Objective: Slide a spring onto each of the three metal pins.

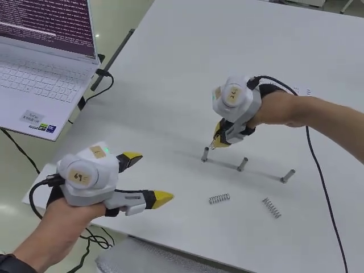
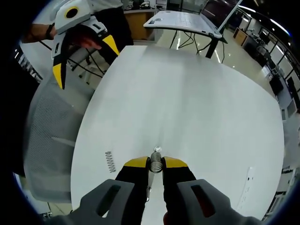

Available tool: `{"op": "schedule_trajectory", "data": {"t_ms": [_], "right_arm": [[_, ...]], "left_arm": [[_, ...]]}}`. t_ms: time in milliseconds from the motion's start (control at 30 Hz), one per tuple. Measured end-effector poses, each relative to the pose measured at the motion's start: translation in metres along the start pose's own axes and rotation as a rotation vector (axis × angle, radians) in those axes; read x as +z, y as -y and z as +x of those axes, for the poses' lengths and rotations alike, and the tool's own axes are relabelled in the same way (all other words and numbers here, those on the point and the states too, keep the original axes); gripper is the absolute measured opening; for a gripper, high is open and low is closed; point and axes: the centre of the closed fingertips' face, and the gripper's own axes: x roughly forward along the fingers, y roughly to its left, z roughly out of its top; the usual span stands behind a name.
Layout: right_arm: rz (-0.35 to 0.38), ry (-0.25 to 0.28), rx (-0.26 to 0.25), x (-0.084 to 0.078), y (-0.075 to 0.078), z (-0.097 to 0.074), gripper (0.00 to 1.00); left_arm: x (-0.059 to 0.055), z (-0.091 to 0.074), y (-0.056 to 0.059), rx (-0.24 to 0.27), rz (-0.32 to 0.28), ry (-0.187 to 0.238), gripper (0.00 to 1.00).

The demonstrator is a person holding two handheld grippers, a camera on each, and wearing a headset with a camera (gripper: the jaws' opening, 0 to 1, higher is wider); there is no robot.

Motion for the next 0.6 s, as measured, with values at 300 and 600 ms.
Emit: {"op": "schedule_trajectory", "data": {"t_ms": [300, 600], "right_arm": [[-0.017, -0.010, 0.011, 0.004, 0.002, 0.007, 0.08], [-0.027, -0.020, 0.020, 0.005, 0.005, 0.014, 0.09]], "left_arm": [[-0.003, -0.002, 0.000, 0.005, -0.012, -0.002, 0.66], [-0.005, -0.004, -0.002, 0.008, -0.017, -0.006, 0.66]]}}
